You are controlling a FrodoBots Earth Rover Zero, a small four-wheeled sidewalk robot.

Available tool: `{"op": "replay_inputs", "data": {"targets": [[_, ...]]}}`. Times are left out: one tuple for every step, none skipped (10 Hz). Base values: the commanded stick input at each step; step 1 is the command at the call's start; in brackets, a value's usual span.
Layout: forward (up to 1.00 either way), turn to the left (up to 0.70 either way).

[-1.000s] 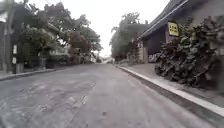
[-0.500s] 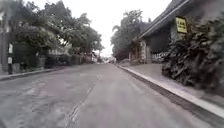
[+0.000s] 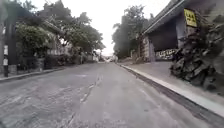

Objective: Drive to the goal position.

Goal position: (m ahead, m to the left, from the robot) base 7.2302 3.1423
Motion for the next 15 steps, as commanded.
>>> {"op": "replay_inputs", "data": {"targets": [[1.0,0.0],[1.0,0.0],[1.0,0.0],[1.0,0.0],[1.0,0.0],[1.0,0.0],[1.0,0.0],[1.0,0.0],[1.0,0.0],[1.0,0.0],[1.0,0.0],[1.0,0.0],[1.0,0.0],[1.0,0.0],[1.0,0.0]]}}
